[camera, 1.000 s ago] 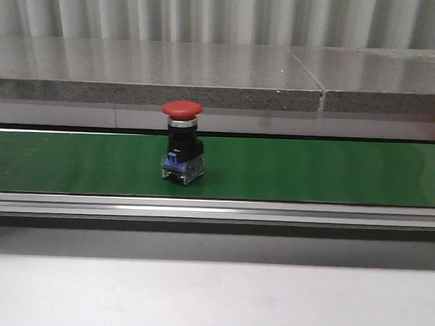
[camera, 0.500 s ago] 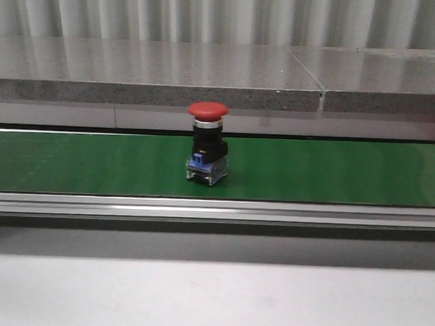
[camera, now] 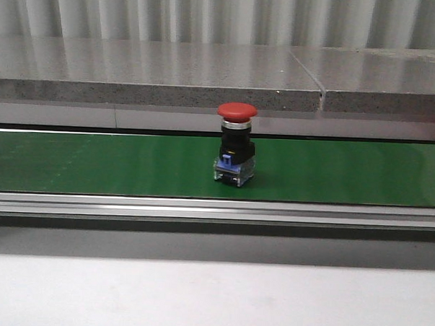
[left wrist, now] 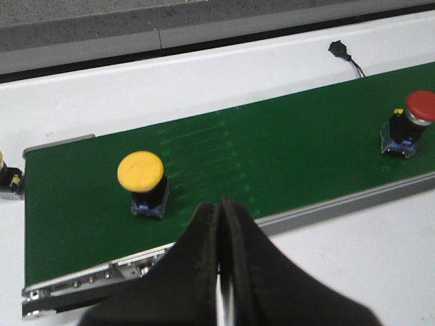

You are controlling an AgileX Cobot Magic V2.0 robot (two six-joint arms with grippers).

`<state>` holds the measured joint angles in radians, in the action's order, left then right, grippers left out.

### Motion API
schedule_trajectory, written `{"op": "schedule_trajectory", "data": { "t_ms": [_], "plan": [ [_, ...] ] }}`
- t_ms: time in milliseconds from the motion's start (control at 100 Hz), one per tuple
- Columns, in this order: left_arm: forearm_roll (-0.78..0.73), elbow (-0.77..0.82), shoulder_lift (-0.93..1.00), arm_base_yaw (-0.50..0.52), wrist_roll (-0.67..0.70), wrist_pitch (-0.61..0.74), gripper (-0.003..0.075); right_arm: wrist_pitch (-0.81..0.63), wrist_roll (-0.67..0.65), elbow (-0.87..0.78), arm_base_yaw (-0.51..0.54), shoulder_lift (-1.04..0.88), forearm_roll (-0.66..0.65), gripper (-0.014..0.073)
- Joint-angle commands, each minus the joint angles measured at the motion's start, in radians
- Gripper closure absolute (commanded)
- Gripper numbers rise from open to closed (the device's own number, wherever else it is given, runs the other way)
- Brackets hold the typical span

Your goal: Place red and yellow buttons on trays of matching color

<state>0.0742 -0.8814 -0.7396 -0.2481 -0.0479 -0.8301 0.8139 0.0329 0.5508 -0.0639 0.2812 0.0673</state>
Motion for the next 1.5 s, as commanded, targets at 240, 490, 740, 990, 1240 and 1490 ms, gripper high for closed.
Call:
{"op": "schedule_trajectory", "data": {
  "t_ms": [240, 490, 740, 990, 1240, 1490],
  "plan": [
    [0.015, 0.159, 0.339, -0.008, -0.001, 0.026, 0.0741, -0.084, 0.004, 0.023, 0.001, 0.012, 0.004, 0.0571],
    [0.009, 0.197, 0.445, -0.008, -0.001, 0.026, 0.0741, -0.099, 0.004, 0.066, 0.001, 0.096, 0.003, 0.0571],
    [0.009, 0.197, 0.445, -0.008, -0.001, 0.026, 0.0741, -0.112, 0.008, 0.194, -0.01, 0.32, 0.004, 0.0568],
    [0.009, 0.197, 0.445, -0.008, -0.001, 0.026, 0.0741, -0.061, 0.008, 0.373, -0.067, 0.569, 0.004, 0.0566],
    [0.009, 0.197, 0.445, -0.008, -0.001, 0.026, 0.0741, -0.009, 0.008, 0.524, -0.146, 0.778, 0.004, 0.0255],
    [0.009, 0.197, 0.445, -0.008, -0.001, 0.026, 0.0741, 0.106, 0.008, 0.64, -0.195, 0.94, 0.017, -0.0064]
  ]
}}
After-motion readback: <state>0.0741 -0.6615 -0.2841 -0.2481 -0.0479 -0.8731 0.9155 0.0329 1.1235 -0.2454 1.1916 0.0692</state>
